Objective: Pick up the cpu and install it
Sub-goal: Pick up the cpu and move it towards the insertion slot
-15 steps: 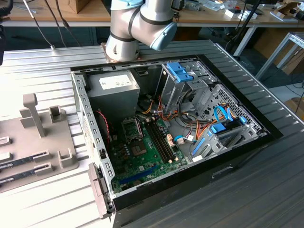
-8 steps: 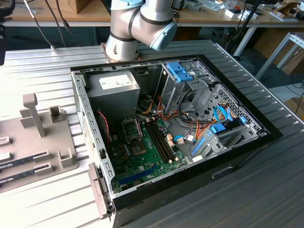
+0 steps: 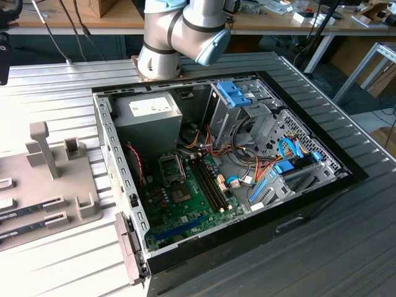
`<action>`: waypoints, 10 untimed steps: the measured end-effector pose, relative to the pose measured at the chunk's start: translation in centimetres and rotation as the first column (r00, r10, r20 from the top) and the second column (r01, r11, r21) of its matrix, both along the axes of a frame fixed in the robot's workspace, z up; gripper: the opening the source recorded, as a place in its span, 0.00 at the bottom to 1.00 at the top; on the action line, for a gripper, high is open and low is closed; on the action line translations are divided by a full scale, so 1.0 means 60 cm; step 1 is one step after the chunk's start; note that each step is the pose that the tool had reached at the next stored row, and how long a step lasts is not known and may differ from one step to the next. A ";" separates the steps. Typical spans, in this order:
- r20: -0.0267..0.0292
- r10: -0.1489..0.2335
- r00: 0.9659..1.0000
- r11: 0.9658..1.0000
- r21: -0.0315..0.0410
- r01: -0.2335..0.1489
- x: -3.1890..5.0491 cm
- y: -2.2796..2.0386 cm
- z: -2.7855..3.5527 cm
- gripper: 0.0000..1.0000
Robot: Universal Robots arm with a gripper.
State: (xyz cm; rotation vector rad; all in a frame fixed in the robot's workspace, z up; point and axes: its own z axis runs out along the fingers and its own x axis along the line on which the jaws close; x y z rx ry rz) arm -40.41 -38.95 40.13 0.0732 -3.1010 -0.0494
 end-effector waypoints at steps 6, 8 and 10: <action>0.000 0.000 1.000 1.000 0.000 0.000 0.003 0.0000 0.000 0.47; 0.000 0.000 1.000 1.000 0.000 0.000 0.004 0.0000 0.000 0.47; 0.000 0.000 1.000 1.000 0.000 0.000 0.005 0.0000 0.000 0.47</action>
